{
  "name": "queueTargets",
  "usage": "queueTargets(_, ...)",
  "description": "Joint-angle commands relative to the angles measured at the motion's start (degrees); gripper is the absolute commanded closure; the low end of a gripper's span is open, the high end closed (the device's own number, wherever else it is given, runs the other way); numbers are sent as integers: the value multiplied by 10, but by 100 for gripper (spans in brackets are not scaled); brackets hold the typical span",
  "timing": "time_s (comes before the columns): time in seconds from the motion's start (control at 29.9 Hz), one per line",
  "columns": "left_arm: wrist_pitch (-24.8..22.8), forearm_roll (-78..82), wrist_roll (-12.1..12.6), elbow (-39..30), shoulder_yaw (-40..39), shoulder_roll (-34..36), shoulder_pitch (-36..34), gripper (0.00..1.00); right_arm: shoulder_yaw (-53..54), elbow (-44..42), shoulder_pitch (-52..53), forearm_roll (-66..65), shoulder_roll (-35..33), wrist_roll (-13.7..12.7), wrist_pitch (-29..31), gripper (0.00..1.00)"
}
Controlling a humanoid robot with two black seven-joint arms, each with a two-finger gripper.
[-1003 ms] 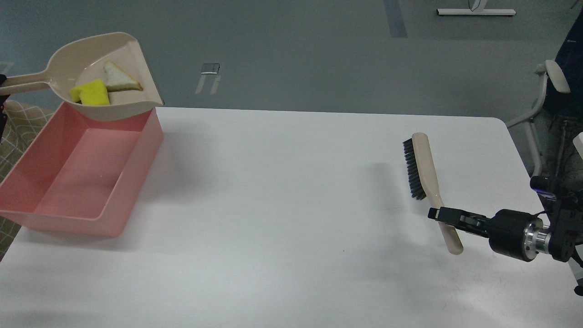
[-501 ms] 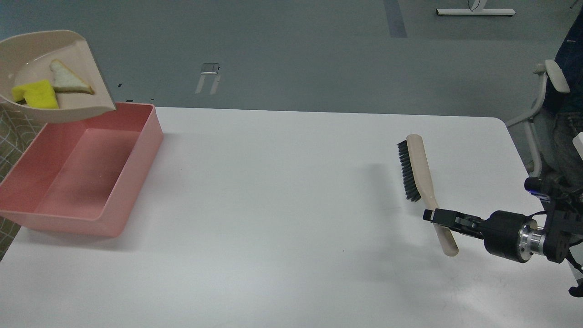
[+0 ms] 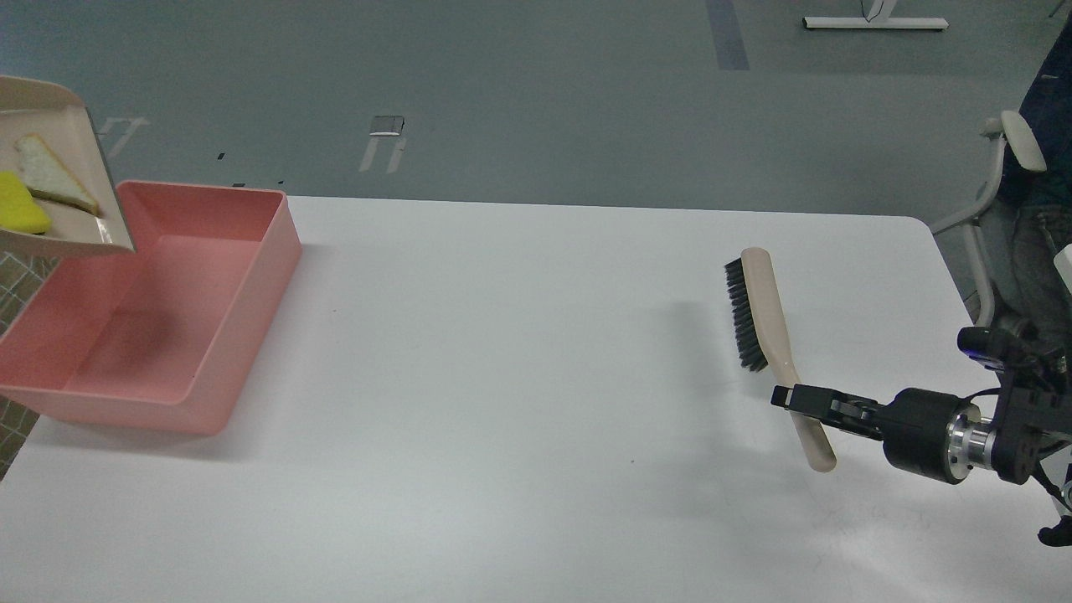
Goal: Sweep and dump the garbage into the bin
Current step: 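Tilt the dustpan with the left gripper to dump contents into the bin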
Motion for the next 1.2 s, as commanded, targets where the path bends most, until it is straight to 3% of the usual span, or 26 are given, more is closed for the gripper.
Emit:
queueTargets(0.0, 40, 59, 0, -6, 1, 18, 0, 100, -1, -1, 0, -1, 4, 0, 0, 100)
queueTargets(0.17, 49, 75, 0, -25, 1, 40, 3, 100, -1, -2, 0, -2, 8, 0, 0, 100)
queueTargets(0.5, 47, 70, 0, -141, 35, 107, 8, 100, 0, -1, 0, -3, 10, -1, 0, 100)
queueTargets(0.9, 64, 61, 0, -144, 63, 123, 1, 100, 1, -1, 0, -2, 8, 0, 0, 100)
queueTargets(1.07, 44, -9, 0, -145, 53, 148, -22, 100, 1, -1, 0, -2, 10, 0, 0, 100)
queueTargets(1.17, -15, -67, 0, -153, 50, 155, -55, 100, 2, -1, 0, -2, 8, 0, 0, 100)
